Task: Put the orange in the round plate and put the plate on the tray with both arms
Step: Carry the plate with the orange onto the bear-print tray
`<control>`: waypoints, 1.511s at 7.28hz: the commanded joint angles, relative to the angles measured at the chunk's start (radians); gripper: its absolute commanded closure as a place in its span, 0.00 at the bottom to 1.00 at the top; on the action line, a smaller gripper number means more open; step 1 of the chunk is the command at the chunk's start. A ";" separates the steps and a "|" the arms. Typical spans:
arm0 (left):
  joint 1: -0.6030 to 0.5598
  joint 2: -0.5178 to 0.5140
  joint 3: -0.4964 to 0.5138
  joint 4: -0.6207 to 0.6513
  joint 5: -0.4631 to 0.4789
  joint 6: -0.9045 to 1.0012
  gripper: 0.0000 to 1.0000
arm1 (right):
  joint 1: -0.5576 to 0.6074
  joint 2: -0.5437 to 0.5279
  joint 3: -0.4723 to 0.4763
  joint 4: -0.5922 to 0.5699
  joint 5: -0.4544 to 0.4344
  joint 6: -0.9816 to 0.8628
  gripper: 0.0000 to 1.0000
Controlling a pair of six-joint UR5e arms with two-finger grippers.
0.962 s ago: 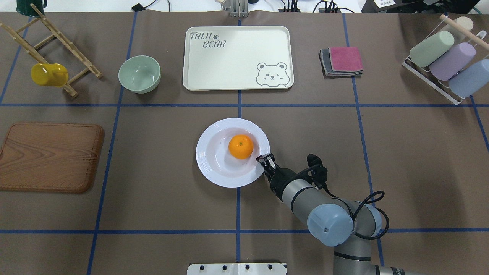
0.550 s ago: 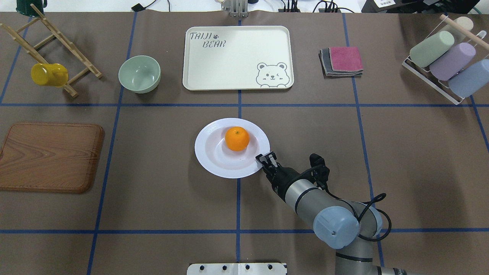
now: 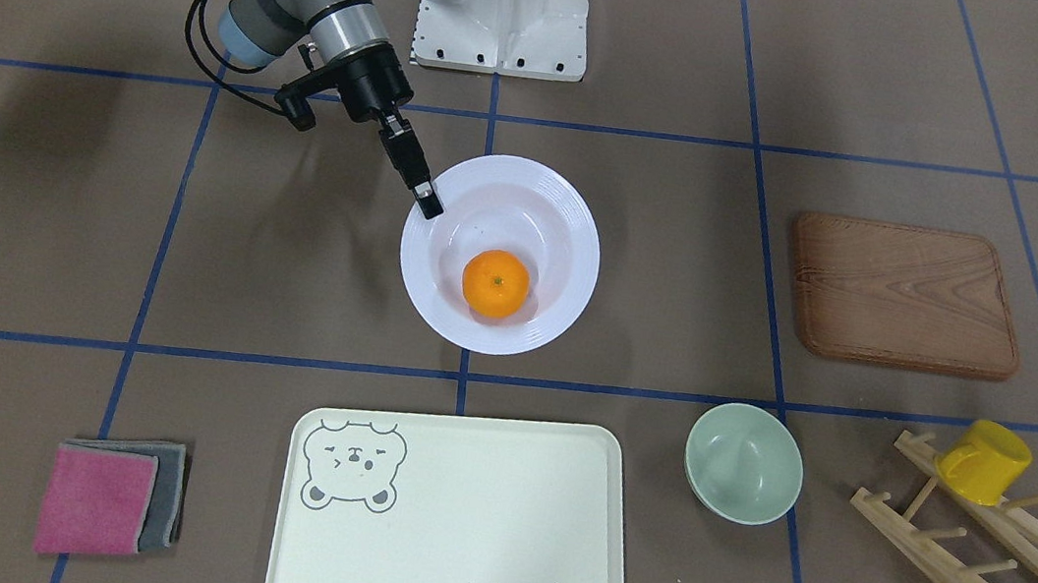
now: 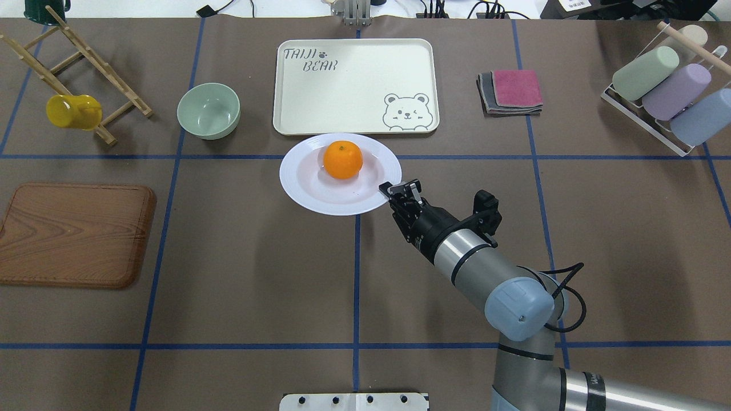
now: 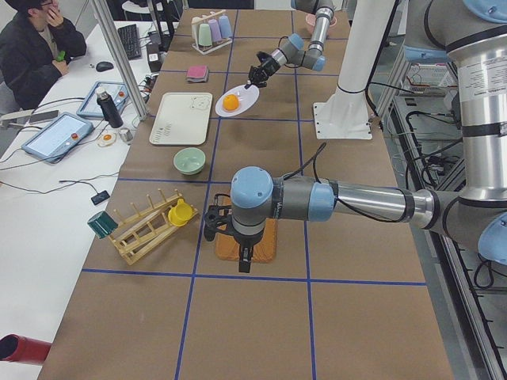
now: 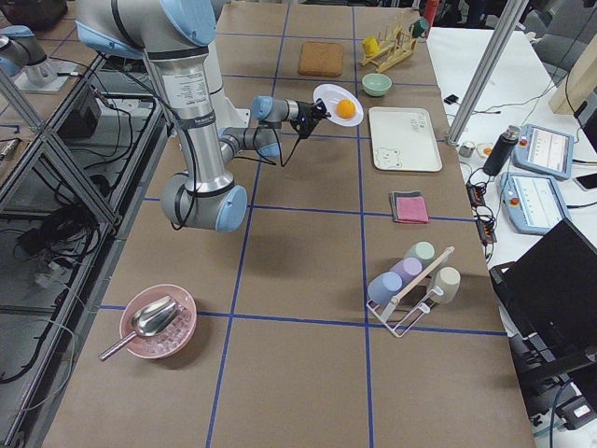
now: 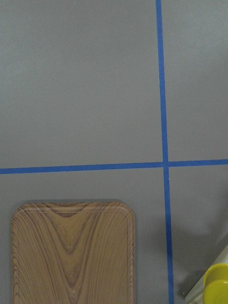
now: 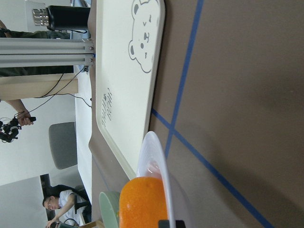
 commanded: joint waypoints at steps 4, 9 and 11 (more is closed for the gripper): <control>-0.002 0.000 -0.017 0.000 0.000 -0.002 0.02 | 0.232 0.377 -0.519 -0.042 0.042 0.075 1.00; 0.000 -0.002 -0.028 0.002 0.000 -0.002 0.02 | 0.246 0.472 -0.694 -0.118 0.042 0.004 0.08; -0.002 0.001 -0.030 0.002 -0.001 -0.001 0.02 | 0.232 0.368 -0.483 -0.137 0.106 -0.221 0.00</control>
